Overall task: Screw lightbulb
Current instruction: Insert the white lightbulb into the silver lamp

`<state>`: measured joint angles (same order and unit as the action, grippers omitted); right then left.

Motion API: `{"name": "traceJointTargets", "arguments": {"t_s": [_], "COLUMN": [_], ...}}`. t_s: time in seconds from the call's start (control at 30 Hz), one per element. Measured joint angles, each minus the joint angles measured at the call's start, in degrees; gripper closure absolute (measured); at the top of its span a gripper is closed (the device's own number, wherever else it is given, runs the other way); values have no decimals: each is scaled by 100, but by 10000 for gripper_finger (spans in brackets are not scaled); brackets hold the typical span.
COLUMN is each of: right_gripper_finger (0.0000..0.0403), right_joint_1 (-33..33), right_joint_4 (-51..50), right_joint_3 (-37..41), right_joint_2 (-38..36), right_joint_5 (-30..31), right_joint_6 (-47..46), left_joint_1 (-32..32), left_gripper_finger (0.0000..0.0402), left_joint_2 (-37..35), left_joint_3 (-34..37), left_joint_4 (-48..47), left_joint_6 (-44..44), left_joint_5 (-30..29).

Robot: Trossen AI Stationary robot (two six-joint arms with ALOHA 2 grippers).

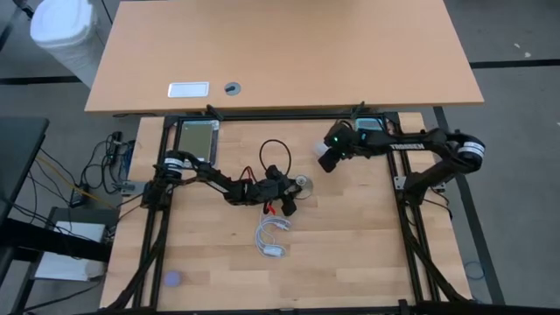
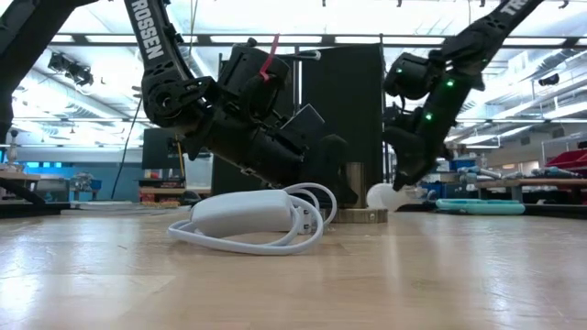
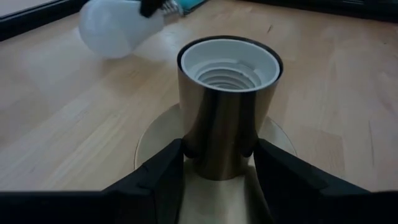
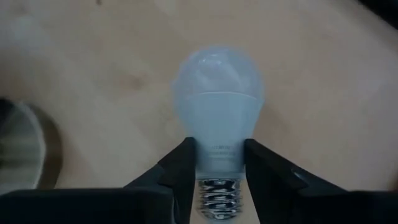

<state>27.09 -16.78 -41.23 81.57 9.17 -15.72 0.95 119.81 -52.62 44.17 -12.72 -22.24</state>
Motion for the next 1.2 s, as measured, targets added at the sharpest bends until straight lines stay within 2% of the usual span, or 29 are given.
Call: {"name": "traceJointTargets", "arguments": {"t_s": [0.27, 0.37, 0.47, 0.6, 0.93, 1.07, 1.2], "right_gripper_finger": [314, 325, 324, 284, 130, 101, 99], "right_joint_1": [-355, -374, -392, -533, -725, -686, -519], "right_joint_4": [692, 718, 731, 766, 1047, 1724, 2191], "right_joint_3": [768, 985, 1166, 1215, 1213, 1213, 1215], "right_joint_2": [-804, -928, -923, -923, -739, -112, 378], "right_joint_5": [-2, -15, -285, -362, 253, 220, 356], "right_joint_6": [-363, -476, -333, -134, -135, 54, 81], "left_joint_1": [2, 2, 2, 2, 2, 2, 7], "left_gripper_finger": [204, 204, 204, 204, 204, 204, 204], "left_joint_2": [-4, -7, -13, -17, -17, -17, -22], "left_joint_3": [-7, -11, -22, -22, -22, -22, -22], "left_joint_4": [24, 25, -33, -57, -92, -102, -156], "left_joint_6": [-158, -277, -364, -435, -481, -459, -443], "left_joint_5": [103, 222, 260, 265, 285, 285, 285]}}
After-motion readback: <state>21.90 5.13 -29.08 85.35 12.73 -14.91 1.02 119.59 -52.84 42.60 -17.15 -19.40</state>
